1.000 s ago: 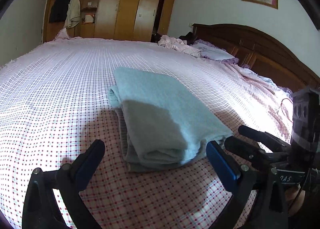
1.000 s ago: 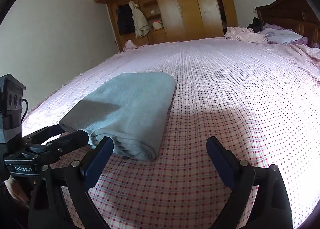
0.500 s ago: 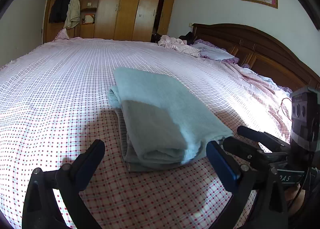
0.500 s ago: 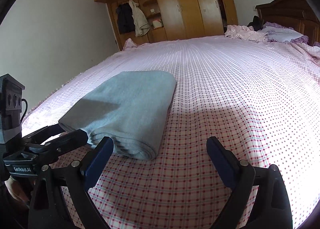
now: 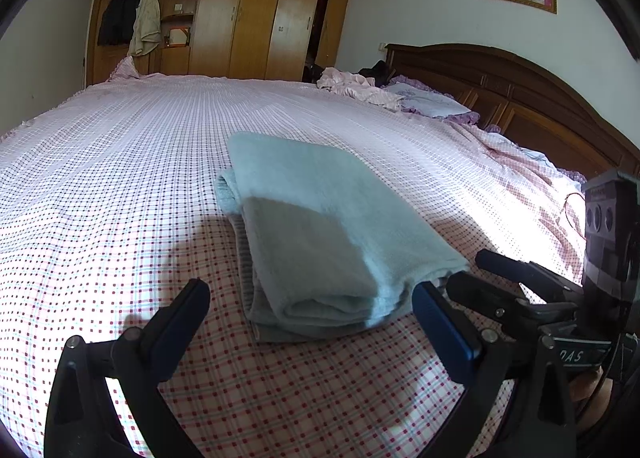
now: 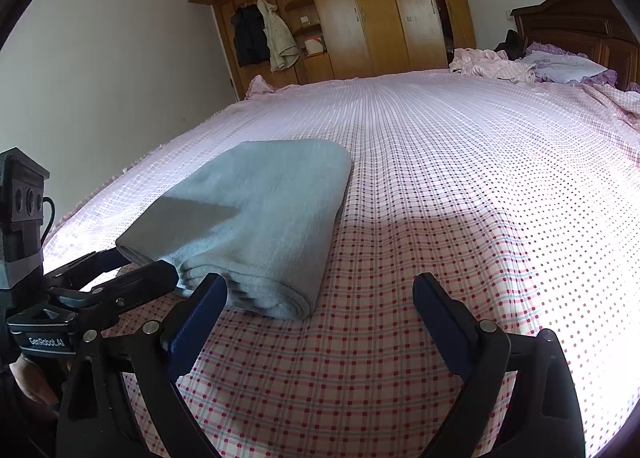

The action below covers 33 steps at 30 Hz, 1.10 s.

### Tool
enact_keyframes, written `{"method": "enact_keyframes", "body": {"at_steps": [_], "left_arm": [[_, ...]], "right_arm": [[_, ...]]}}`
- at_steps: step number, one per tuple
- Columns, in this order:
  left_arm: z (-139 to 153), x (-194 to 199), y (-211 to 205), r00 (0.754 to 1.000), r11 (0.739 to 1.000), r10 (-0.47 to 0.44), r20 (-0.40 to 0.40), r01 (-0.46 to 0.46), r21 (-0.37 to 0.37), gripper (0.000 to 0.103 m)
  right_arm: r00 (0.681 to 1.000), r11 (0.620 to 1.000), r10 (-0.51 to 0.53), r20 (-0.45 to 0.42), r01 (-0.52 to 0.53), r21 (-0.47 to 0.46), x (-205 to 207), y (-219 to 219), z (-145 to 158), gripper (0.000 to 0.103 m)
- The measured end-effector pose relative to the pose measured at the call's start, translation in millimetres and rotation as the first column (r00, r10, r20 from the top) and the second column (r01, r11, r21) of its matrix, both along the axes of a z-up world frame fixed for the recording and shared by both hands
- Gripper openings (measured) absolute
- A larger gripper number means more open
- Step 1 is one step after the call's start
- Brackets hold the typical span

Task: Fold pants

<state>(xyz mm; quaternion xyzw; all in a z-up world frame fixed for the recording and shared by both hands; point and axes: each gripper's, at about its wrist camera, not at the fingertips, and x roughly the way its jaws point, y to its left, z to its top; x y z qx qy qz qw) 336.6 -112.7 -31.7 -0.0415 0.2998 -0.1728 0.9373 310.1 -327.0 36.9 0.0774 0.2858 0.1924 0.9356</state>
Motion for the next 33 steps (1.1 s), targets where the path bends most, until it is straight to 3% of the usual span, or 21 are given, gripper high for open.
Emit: {"method": "enact_keyframes", "body": {"at_steps": [33], "left_arm": [[1.1, 0.5, 1.5, 1.0, 1.0, 0.004, -0.004, -0.004, 0.003, 0.103]], "right_arm": [[1.0, 1.0, -0.001, -0.004, 0.001, 0.012, -2.4, 3.7, -8.2, 0.09]]}}
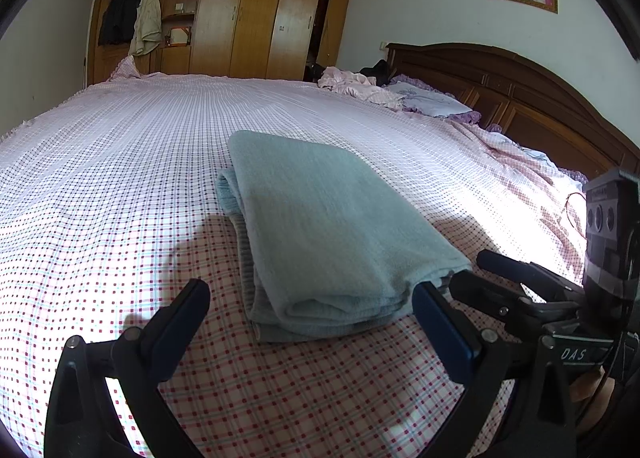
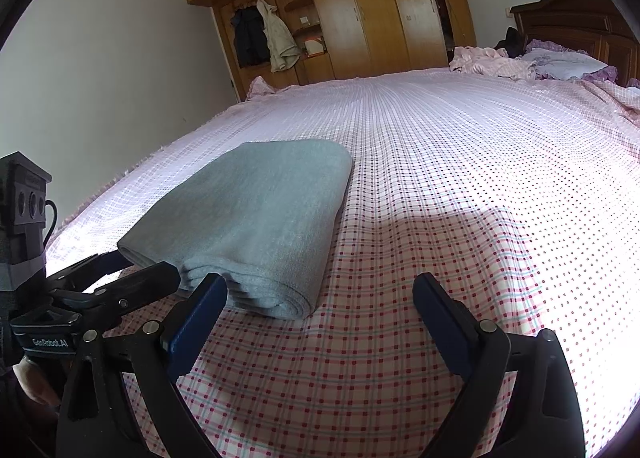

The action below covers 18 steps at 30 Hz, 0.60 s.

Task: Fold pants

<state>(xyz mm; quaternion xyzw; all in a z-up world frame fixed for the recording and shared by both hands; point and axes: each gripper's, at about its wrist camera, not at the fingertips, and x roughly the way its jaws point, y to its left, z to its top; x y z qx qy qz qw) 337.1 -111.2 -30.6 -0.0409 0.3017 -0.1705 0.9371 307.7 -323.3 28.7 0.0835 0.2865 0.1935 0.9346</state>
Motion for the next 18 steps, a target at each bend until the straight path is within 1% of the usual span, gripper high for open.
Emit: {"method": "enact_keyframes", "body": {"at_steps": [18], "left_arm": [[-5.7, 2.8, 1.4, 1.0, 1.0, 0.005, -0.01, -0.005, -0.001, 0.103]], "right_arm": [[1.0, 1.0, 0.001, -0.005, -0.001, 0.002, 1.1, -1.2, 1.1, 0.09]]}}
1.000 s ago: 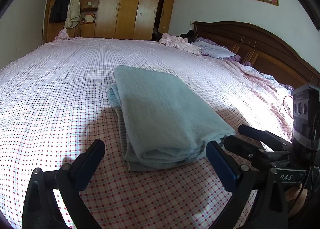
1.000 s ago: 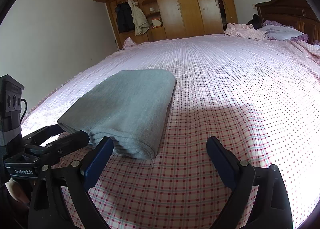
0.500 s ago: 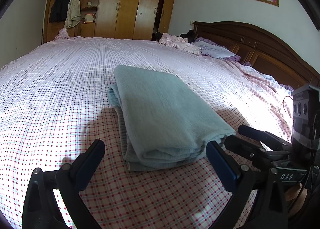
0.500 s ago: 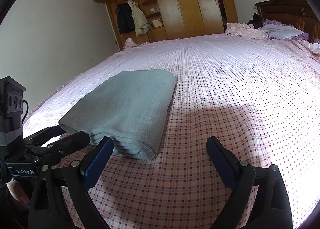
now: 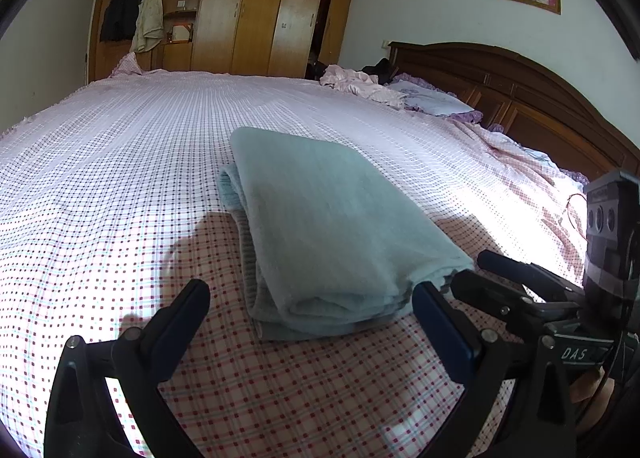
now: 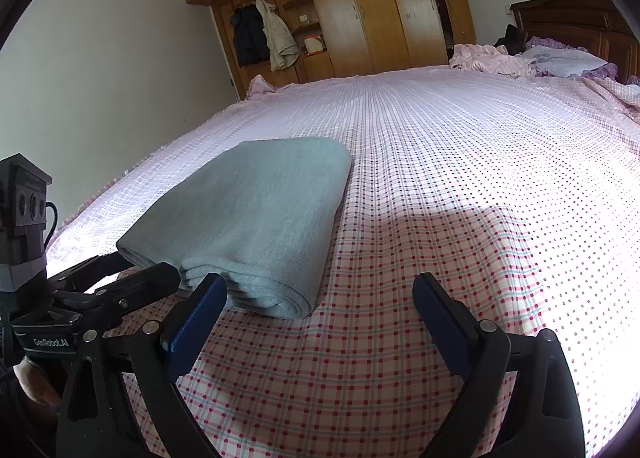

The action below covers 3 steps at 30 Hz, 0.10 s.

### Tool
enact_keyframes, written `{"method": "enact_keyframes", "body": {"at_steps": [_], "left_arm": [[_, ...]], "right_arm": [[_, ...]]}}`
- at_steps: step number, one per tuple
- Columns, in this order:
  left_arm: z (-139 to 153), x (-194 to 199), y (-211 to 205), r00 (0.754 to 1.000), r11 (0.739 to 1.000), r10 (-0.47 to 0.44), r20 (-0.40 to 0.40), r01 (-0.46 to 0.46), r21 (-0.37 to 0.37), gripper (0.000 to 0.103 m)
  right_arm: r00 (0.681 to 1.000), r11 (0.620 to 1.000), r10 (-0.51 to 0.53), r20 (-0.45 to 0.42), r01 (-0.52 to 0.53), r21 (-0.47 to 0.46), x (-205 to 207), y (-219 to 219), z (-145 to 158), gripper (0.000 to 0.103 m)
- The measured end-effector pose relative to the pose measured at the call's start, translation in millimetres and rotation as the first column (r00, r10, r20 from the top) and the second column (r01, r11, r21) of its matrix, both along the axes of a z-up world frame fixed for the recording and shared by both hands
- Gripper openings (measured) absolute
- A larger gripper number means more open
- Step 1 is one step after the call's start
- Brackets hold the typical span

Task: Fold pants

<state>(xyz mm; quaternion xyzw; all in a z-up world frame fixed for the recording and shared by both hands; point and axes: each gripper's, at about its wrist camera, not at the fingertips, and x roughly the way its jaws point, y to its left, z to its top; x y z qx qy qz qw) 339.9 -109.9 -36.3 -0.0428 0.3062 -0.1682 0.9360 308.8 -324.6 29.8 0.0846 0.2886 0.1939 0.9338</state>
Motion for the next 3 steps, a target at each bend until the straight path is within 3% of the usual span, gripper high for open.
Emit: {"method": "enact_keyframes", "body": {"at_steps": [3], "left_arm": [[-0.7, 0.7, 0.7, 1.0, 1.0, 0.0, -0.003, 0.0, 0.001, 0.103]], "right_arm": [[1.0, 1.0, 0.0, 0.0, 0.0, 0.0, -0.1, -0.1, 0.2, 0.09]]}}
